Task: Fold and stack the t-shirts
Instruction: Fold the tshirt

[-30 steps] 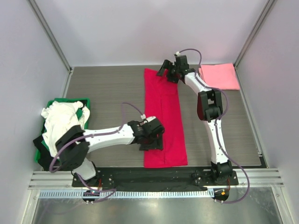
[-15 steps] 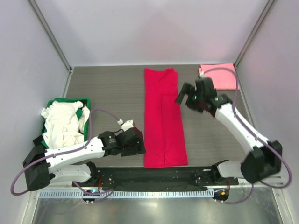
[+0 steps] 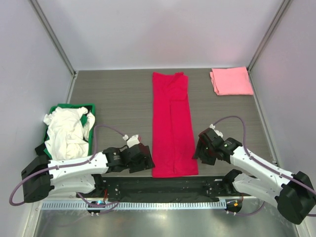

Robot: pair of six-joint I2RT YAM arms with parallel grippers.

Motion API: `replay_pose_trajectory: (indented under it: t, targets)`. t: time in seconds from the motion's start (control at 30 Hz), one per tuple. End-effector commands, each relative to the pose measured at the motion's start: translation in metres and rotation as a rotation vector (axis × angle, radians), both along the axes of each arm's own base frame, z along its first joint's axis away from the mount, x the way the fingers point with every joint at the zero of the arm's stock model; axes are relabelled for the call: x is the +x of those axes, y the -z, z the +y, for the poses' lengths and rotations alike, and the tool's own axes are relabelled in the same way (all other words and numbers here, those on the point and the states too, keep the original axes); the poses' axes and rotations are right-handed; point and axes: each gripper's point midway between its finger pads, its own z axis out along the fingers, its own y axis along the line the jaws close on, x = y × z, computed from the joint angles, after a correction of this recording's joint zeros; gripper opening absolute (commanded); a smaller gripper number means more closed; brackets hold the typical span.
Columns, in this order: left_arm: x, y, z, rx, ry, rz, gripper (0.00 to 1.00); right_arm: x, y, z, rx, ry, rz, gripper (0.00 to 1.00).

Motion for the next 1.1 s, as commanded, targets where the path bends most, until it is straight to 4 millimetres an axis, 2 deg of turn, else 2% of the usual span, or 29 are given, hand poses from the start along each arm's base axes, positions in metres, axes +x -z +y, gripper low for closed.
replay_pose_trajectory:
  t: [0.0,0.1,0.23,0.5,0.63,0.77,0.9,1.07]
  targets:
    - [0.003,-0.002,-0.013,-0.053,-0.021,-0.009,0.72,-0.005,0.004,0.012,0.040,0.007,-0.004,0.55]
    - [-0.001,0.003,-0.016,-0.053,-0.018,-0.002,0.72,-0.015,0.015,0.012,0.039,0.003,0.017,0.48]
    - [-0.005,0.007,-0.018,-0.051,-0.013,0.004,0.71,-0.027,0.024,0.011,0.035,0.004,0.028,0.44]
    - [-0.008,0.014,-0.020,-0.056,-0.019,0.009,0.69,-0.047,0.030,0.014,0.056,-0.011,0.052,0.34]
    - [-0.013,0.019,-0.021,-0.079,-0.027,0.014,0.66,-0.053,0.026,0.010,0.045,-0.011,0.053,0.34]
    - [-0.016,0.025,-0.022,-0.080,-0.022,0.015,0.61,-0.053,0.022,0.007,0.038,-0.009,0.040,0.33]
    - [-0.018,0.031,-0.024,-0.072,-0.019,0.019,0.55,-0.057,0.028,0.005,0.027,-0.020,0.059,0.27]
    - [-0.019,0.034,-0.031,-0.081,-0.003,0.028,0.39,-0.059,0.033,0.004,0.028,-0.024,0.063,0.18]
